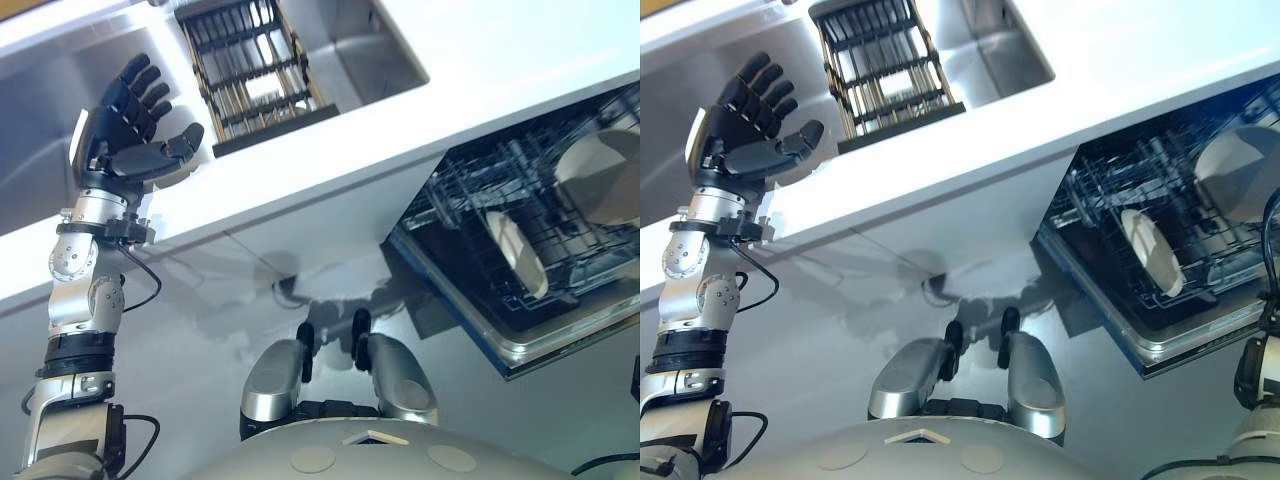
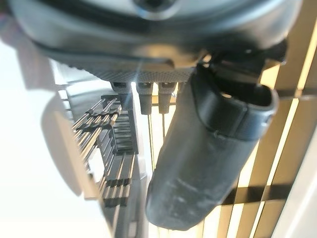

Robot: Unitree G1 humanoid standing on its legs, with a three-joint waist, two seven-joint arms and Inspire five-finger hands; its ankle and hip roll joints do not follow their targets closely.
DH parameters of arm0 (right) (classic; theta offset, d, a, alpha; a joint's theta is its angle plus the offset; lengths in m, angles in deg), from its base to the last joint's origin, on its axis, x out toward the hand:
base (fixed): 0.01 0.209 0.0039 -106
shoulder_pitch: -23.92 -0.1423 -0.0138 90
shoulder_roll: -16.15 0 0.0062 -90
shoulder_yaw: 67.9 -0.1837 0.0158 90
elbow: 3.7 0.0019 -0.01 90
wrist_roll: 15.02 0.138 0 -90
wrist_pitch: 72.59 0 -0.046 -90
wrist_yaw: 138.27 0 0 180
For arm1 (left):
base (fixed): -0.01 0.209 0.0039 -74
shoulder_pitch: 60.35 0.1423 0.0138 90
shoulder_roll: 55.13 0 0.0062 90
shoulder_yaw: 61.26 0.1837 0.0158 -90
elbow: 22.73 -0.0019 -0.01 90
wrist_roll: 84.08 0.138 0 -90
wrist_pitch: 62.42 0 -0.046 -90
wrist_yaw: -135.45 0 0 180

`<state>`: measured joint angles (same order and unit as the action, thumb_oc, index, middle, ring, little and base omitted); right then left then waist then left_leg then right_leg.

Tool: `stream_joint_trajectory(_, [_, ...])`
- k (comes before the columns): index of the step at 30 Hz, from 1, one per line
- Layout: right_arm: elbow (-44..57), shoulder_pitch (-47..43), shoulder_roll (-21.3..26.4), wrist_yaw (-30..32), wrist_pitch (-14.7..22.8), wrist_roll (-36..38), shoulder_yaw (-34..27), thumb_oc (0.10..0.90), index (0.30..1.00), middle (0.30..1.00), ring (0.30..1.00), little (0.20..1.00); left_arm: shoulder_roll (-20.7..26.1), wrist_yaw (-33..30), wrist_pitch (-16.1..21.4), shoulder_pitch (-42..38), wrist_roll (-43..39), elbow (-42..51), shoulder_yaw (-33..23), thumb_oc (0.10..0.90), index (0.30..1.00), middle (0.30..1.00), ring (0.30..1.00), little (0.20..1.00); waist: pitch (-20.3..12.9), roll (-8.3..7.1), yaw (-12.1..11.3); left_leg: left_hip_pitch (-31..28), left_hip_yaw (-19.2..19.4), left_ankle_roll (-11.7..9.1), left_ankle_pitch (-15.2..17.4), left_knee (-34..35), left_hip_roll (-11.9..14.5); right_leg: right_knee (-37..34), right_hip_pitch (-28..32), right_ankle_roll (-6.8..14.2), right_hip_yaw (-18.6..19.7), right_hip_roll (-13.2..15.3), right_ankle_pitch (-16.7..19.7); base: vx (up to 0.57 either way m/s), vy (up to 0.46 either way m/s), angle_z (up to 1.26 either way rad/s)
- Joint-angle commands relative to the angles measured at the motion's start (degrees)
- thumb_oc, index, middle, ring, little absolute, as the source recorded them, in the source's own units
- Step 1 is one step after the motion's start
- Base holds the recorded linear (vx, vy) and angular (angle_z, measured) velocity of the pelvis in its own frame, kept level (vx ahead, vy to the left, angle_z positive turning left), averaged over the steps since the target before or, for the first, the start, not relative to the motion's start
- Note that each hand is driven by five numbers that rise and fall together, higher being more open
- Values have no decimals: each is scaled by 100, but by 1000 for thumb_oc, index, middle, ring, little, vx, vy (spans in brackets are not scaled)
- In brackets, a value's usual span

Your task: Pick up plates and place into dishwasher.

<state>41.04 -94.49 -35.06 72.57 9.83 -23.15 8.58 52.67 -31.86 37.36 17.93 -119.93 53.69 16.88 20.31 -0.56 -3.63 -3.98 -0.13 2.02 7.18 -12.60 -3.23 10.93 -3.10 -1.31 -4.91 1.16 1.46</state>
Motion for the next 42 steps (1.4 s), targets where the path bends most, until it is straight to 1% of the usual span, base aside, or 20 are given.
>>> stream_joint_trajectory(1, [-105,248,260,25,518,-109,-62,800,900,900,900,900,432,44,381,284,74,227,-165,800,900,900,900,900,-998,-101,28,-66,91,177,-109,476,-235,-96,-137,667,-170,358,249,-134,213,-51])
stream_joint_trajectory(3, [-168,411,68,-179,553,-17,-176,800,900,900,900,900,459,148,354,277,-42,115,-208,800,900,900,900,900,-1153,-74,59,-269,169,192,-38,587,-280,-318,-184,742,-211,401,448,-128,230,-44])
stream_joint_trajectory(5, [-188,439,13,-212,563,16,-202,800,900,900,900,900,461,182,348,250,-73,78,-193,800,900,900,900,900,-1182,-72,58,-314,186,196,-10,601,-292,-388,-183,759,-219,416,503,-84,163,-26])
stream_joint_trajectory(6, [-271,476,-114,-450,554,-133,-207,800,900,900,900,900,465,289,377,174,-114,-53,-161,800,900,900,900,900,-1274,-58,89,-432,220,221,68,630,-338,-462,-228,786,-245,453,588,-106,184,-27])
stream_joint_trajectory(9, [-255,602,-238,-617,622,-74,-227,800,900,900,900,900,464,375,400,166,-192,-74,-158,800,900,900,900,900,-1345,-50,100,-511,245,265,134,651,-373,-426,-267,785,-258,505,650,-101,152,-16])
stream_joint_trajectory(11, [-153,736,-415,-635,773,80,-265,800,900,900,900,900,385,422,418,181,-185,-73,-175,800,900,900,900,900,-1399,-52,109,-558,296,294,150,703,-389,-323,-292,778,-299,536,689,-61,93,-8])
stream_joint_trajectory(14, [54,931,-746,-783,922,647,-363,800,900,900,900,900,268,431,483,256,-118,-66,-275,800,900,900,900,900,-1443,-38,103,-598,450,317,155,769,-380,-11,-330,761,-508,536,625,-48,82,-22])
stream_joint_trajectory(15, [227,1058,-1031,-957,1010,1182,-405,800,900,900,900,900,175,370,526,307,-32,-45,-341,800,900,900,900,900,-1472,-19,84,-614,565,305,130,851,-373,86,-291,720,-733,435,423,-31,63,-32])
stream_joint_trajectory(16, [337,1164,-1246,-1131,1057,1577,-442,800,900,900,900,900,100,313,559,338,33,-23,-372,800,900,900,900,900,-1495,-11,94,-635,592,301,118,904,-384,74,-263,687,-816,335,306,-9,49,-48])
stream_joint_trajectory(17, [413,1253,-1456,-1296,1155,1966,-529,800,900,900,900,900,42,278,585,351,70,-22,-388,800,900,900,900,900,-1517,-9,128,-658,570,304,115,937,-403,26,-252,660,-801,237,234,53,10,-44])
stream_joint_trajectory(18, [467,1371,-1722,-1516,1331,2236,-676,800,900,900,900,900,-16,269,613,324,129,-66,-409,800,900,900,900,900,-1544,-5,202,-677,486,319,119,945,-435,-67,-248,636,-678,130,184,101,-8,-36])
stream_joint_trajectory(20, [715,1577,-2337,-2114,1573,2738,-828,800,900,900,900,900,-145,154,710,271,308,-103,-479,800,900,900,900,900,-1586,13,374,-669,328,353,151,893,-467,-206,-198,576,-312,-22,88,133,-39,1])
stream_joint_trajectory(23, [827,1709,-2767,-2558,1645,3165,-813,800,900,900,900,900,-184,-122,827,254,455,-64,-541,800,900,900,900,900,-1629,48,453,-631,323,350,161,870,-452,-333,-47,540,-206,-85,-95,72,-66,22])
stream_joint_trajectory(26, [843,1787,-3122,-2893,1689,3311,-720,800,900,900,900,900,-229,-248,858,250,541,7,-609,800,900,900,900,900,-1669,104,488,-624,325,371,184,874,-452,-460,104,490,-126,-117,-171,89,-52,-7])
stream_joint_trajectory(32, [783,1962,-3517,-3007,1477,3521,-528,800,900,900,900,900,-313,-306,784,394,597,223,-725,800,900,900,900,900,-1694,188,501,-618,279,392,163,900,-435,-539,284,416,-38,-144,-257,107,-31,9])
stream_joint_trajectory(33, [693,1976,-3582,-3021,1319,3807,-539,800,900,900,900,900,-337,-315,770,443,649,257,-728,800,900,900,900,900,-1680,209,491,-611,266,395,158,889,-428,-537,314,393,-34,-146,-283,116,-18,16])
stream_joint_trajectory(34, [626,1985,-3661,-2939,1279,3989,-578,800,900,900,900,900,-380,-322,738,490,693,316,-744,800,900,900,900,900,-1663,223,479,-602,245,397,151,880,-426,-541,340,374,-31,-146,-302,128,-17,17])
stream_joint_trajectory(39, [619,2025,-4019,-2536,1460,4537,-737,800,900,900,900,900,-543,-333,608,687,735,483,-834,800,900,900,900,900,-1578,326,442,-495,184,378,26,824,-434,-517,390,277,-54,-107,-320,85,18,15])
stream_joint_trajectory(40, [655,2042,-4081,-2459,1552,4549,-728,800,900,900,900,900,-563,-325,602,719,726,491,-847,800,900,900,900,900,-1573,358,443,-523,162,375,63,833,-420,-509,425,272,-52,-115,-379,85,31,20])
stream_joint_trajectory(42, [833,2119,-4268,-2237,1917,4366,-698,800,900,900,900,900,-625,-272,611,835,677,499,-920,800,900,900,900,900,-1559,408,441,-509,132,362,24,846,-425,-533,459,250,-48,-112,-383,80,25,18])
